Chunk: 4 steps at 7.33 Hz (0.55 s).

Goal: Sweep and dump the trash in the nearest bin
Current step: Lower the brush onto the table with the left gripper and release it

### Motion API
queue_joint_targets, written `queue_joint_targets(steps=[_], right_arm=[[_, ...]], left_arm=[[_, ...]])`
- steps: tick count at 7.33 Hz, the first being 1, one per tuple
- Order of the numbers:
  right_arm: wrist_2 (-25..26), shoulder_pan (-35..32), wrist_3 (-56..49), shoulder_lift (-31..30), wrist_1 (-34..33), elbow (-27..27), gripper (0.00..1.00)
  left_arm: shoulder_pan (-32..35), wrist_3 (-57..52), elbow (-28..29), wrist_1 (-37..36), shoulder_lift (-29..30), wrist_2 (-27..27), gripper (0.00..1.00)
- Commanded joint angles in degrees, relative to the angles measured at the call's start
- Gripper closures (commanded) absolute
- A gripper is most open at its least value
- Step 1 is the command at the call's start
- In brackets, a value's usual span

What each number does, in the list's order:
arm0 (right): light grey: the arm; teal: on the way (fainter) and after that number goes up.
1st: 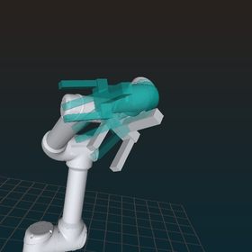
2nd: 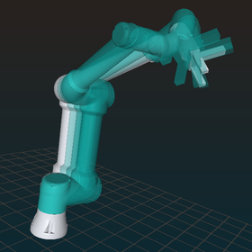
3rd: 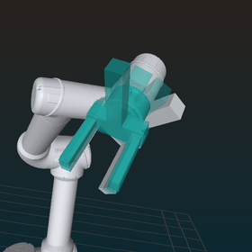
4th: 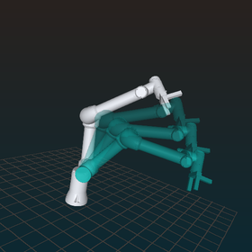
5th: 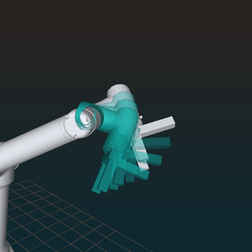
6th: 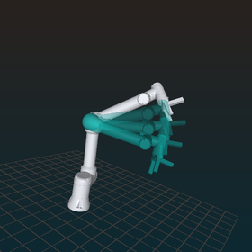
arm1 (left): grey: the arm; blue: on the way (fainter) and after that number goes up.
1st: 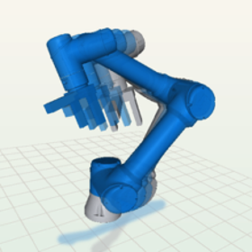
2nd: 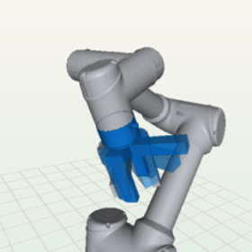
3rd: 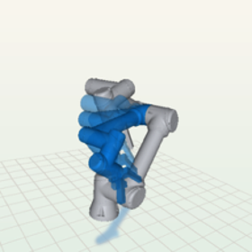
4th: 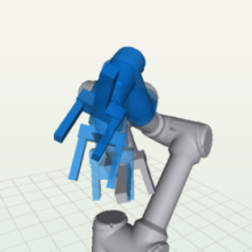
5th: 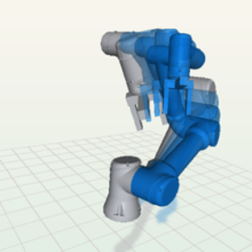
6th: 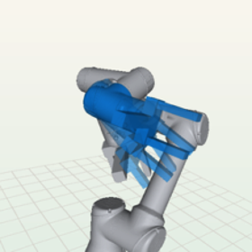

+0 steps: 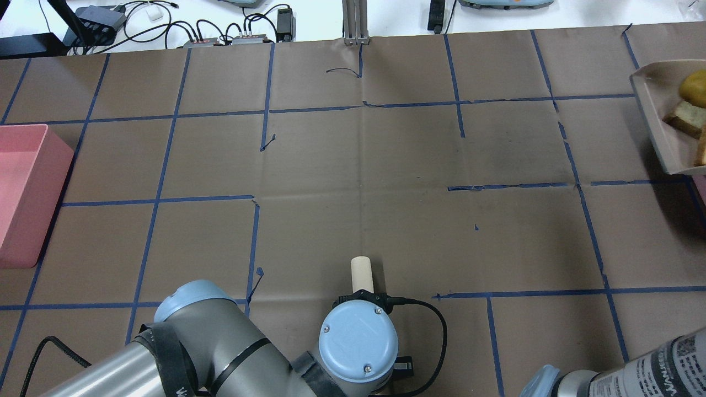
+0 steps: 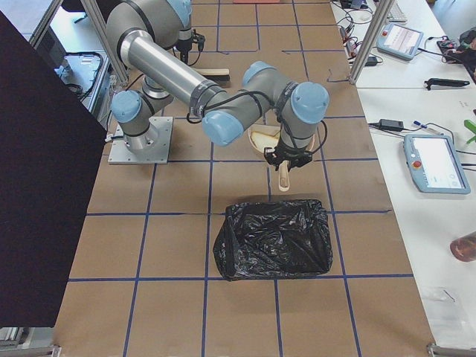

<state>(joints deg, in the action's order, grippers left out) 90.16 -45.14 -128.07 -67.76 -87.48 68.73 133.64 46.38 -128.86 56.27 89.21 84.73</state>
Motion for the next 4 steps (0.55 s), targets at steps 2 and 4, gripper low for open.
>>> queue_joint_targets(steps=[2,4], right_arm=[[3.4,4.2,-5.3,4.1,0.2,-7.0,0.98],[2.3,9.5,-12.3,7.6,1.0,-12.6,0.98]], left_arm=[[-0.1,0.0,-0.6,-0.1,0.1,0.0,0.96],[-0.1,-0.1,-0.6,0.0,0.5,0.1,0.71]])
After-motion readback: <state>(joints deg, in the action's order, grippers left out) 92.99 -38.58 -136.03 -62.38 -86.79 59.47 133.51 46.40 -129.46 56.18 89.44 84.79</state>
